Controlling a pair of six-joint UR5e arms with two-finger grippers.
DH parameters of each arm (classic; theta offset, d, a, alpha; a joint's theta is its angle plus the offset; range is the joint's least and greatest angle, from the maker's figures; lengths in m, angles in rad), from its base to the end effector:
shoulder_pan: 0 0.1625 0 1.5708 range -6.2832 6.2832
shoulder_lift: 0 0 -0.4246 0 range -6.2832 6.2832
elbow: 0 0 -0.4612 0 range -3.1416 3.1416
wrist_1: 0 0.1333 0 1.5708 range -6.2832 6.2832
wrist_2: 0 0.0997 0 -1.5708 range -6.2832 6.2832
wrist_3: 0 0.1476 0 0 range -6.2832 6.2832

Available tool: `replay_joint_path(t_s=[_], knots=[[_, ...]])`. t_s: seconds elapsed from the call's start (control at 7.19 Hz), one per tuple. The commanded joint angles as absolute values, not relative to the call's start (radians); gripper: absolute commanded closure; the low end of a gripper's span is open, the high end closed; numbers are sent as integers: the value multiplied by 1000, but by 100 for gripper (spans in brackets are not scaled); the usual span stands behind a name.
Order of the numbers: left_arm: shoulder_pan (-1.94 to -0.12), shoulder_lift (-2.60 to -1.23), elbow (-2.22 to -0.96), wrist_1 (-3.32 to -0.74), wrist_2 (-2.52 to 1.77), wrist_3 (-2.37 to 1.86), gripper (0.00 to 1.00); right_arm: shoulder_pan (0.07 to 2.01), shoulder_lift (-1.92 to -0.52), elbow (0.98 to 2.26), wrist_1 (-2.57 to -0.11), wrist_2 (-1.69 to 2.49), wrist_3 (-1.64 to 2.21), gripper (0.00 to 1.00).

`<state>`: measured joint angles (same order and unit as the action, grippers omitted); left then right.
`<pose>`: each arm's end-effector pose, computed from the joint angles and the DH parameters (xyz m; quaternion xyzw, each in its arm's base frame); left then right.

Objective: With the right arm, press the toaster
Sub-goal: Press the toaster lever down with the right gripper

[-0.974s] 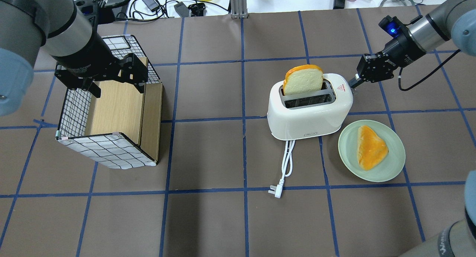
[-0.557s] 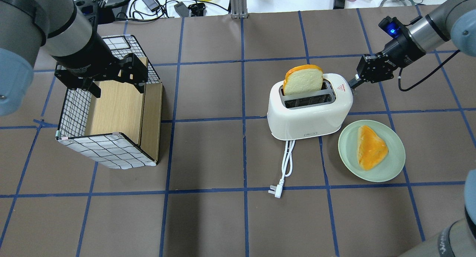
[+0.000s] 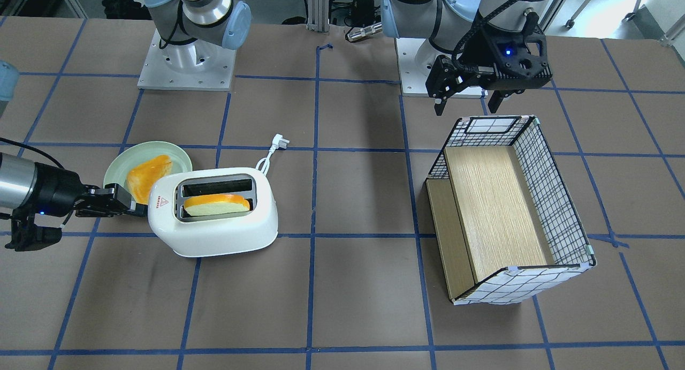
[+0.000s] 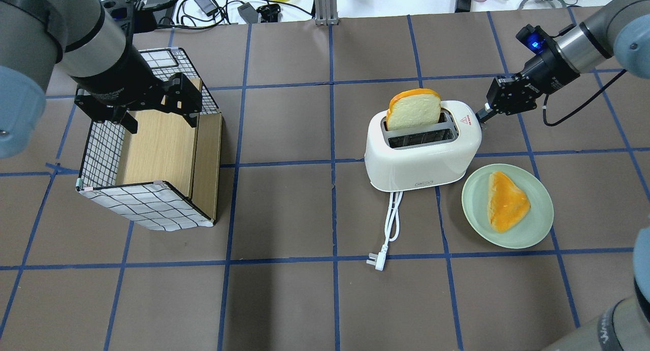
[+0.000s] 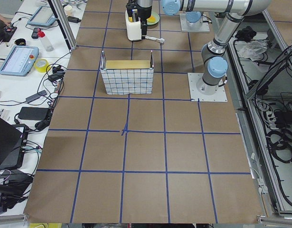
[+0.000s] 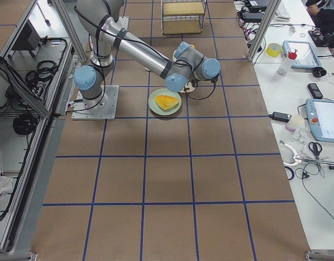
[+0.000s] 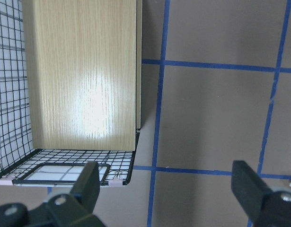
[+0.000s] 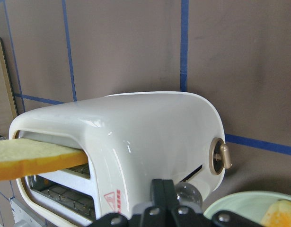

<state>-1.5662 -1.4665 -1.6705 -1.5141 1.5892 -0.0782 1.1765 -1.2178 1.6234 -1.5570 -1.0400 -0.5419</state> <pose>-0.1282 -0.5261 0.4457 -0.0416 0.9986 -0.0310 0.0081 -0.0422 -0.6429 0.2221 -0.0151 0.9453 0.0635 0.3196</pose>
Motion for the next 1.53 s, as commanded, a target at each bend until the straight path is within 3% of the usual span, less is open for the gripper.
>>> replay_joint_path(t_s=[0.0, 1.39], knots=[[-1566, -1466, -1671, -1514, 1589, -78, 0, 1177, -1213, 1628, -1557, -1042, -549, 100], [-1566, -1466, -1671, -1514, 1589, -78, 0, 1175, -1180, 1631, -1581, -1048, -572, 100]])
